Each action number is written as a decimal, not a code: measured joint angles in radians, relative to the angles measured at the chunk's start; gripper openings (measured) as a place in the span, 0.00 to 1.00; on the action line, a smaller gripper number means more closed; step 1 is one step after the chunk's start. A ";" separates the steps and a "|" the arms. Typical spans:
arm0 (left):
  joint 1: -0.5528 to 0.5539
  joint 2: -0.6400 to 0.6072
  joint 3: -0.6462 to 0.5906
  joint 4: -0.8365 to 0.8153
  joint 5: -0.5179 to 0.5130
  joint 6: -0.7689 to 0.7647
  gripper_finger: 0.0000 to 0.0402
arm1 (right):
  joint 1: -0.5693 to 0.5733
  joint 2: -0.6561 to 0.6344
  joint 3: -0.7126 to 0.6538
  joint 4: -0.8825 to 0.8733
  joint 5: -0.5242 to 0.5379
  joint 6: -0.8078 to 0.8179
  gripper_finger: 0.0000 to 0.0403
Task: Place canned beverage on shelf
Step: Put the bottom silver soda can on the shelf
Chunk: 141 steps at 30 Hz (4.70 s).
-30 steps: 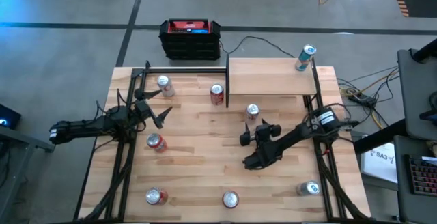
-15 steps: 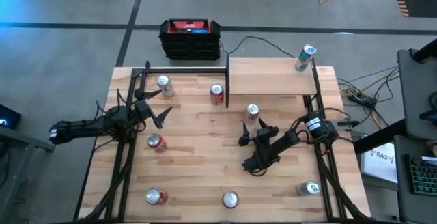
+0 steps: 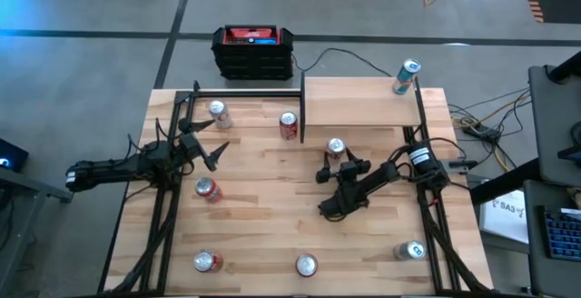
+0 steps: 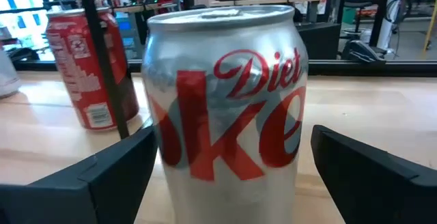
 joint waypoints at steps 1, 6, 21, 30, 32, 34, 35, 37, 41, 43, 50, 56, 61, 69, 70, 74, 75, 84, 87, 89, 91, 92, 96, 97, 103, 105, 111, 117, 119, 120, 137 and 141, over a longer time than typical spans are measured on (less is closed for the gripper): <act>0.000 0.000 0.000 0.000 0.000 0.000 0.99 | -0.005 0.000 0.000 0.001 0.004 0.000 0.91; 0.000 0.000 0.000 0.000 0.000 0.000 0.99 | -0.034 0.000 0.000 0.002 0.029 0.004 0.92; 0.000 0.000 0.000 0.000 0.000 0.000 0.99 | -0.080 0.000 0.031 0.028 0.029 -0.023 0.92; 0.000 0.000 0.000 0.000 0.000 0.000 0.99 | -0.113 0.001 0.051 0.036 -0.028 -0.070 0.82; 0.000 0.000 0.000 0.000 0.000 0.000 0.99 | -0.115 0.001 0.051 0.042 -0.043 -0.069 0.77; 0.000 0.000 0.000 0.000 0.000 0.000 0.99 | -0.115 0.001 0.050 0.042 -0.047 -0.070 0.72; 0.000 0.000 0.000 0.000 0.000 0.000 0.99 | -0.114 0.001 0.050 0.042 -0.047 -0.072 0.71; 0.000 0.000 0.000 0.000 0.000 0.000 0.99 | -0.114 0.001 0.050 0.043 -0.047 -0.072 0.71; 0.000 0.000 0.000 0.000 0.000 0.000 0.99 | -0.114 0.001 0.050 0.047 -0.049 -0.072 0.71; 0.000 0.000 0.000 0.000 0.000 0.000 0.99 | -0.111 0.001 0.050 0.048 -0.050 -0.073 0.71; 0.000 0.000 0.000 0.000 0.000 0.000 0.99 | -0.090 -0.052 0.092 0.046 -0.141 -0.214 0.71; 0.000 0.000 0.000 0.000 0.000 0.000 0.99 | -0.090 -0.177 0.106 0.038 -0.257 -0.281 0.71; 0.000 0.000 0.000 0.000 0.000 0.000 0.99 | -0.066 -0.285 0.100 0.019 -0.272 -0.297 0.71; 0.000 0.000 0.000 0.001 0.000 0.000 0.99 | -0.048 -0.408 0.100 -0.094 -0.269 -0.304 0.71; 0.000 0.000 0.000 0.000 0.000 0.000 0.99 | -0.048 -0.421 0.100 -0.107 -0.267 -0.304 0.71; 0.000 0.001 0.000 0.000 0.000 0.000 0.99 | -0.040 -0.479 0.104 -0.164 -0.261 -0.306 0.71; 0.000 0.001 0.000 0.000 0.000 0.000 0.99 | -0.039 -0.493 0.108 -0.174 -0.259 -0.310 0.71; 0.000 0.001 0.000 0.000 0.000 0.000 0.99 | -0.041 -0.619 0.121 -0.244 -0.131 -0.454 0.73; 0.000 0.001 0.000 0.000 0.000 0.000 0.99 | -0.060 -0.631 0.119 -0.270 -0.072 -0.482 0.77; 0.000 0.001 0.000 0.000 0.000 0.000 0.99 | -0.088 -0.632 0.114 -0.281 -0.055 -0.489 0.78; 0.000 0.001 0.000 0.000 0.000 0.000 0.99 | -0.127 -0.631 0.106 -0.278 -0.053 -0.487 0.78; 0.000 0.001 0.000 0.001 0.000 0.000 0.99 | -0.149 -0.626 0.101 -0.278 -0.053 -0.479 0.78; 0.000 0.002 0.000 0.001 0.000 0.000 0.99 | -0.255 -0.600 0.086 -0.278 -0.053 -0.413 0.75; 0.000 0.001 0.000 0.000 0.000 0.000 0.99 | -0.281 -0.593 0.085 -0.276 -0.052 -0.395 0.74; 0.000 0.002 0.000 0.000 0.000 0.000 0.99 | -0.417 -0.558 0.085 -0.268 -0.046 -0.411 0.77; 0.000 0.002 0.000 0.000 0.000 0.000 0.99 | -0.452 -0.552 0.085 -0.268 -0.047 -0.418 0.77; 0.000 0.002 0.000 0.000 0.000 0.000 0.99 | -0.525 -0.553 0.085 -0.261 -0.047 -0.441 0.75; 0.000 0.002 0.000 0.000 0.000 0.000 0.99 | -0.542 -0.556 0.085 -0.234 -0.050 -0.537 0.75; 0.000 0.002 0.000 0.000 0.000 0.000 0.99 | -0.542 -0.562 0.085 -0.218 -0.055 -0.556 0.75; 0.000 0.002 0.000 0.000 0.000 0.000 0.99 | -0.542 -0.565 0.085 -0.210 -0.064 -0.562 0.75; 0.000 0.002 0.000 0.000 0.000 0.000 0.99 | -0.650 -0.583 0.087 0.038 -0.242 -0.817 0.75; 0.000 0.002 0.000 0.000 0.000 0.000 0.99 | -0.690 -0.584 0.089 0.088 -0.292 -0.863 0.75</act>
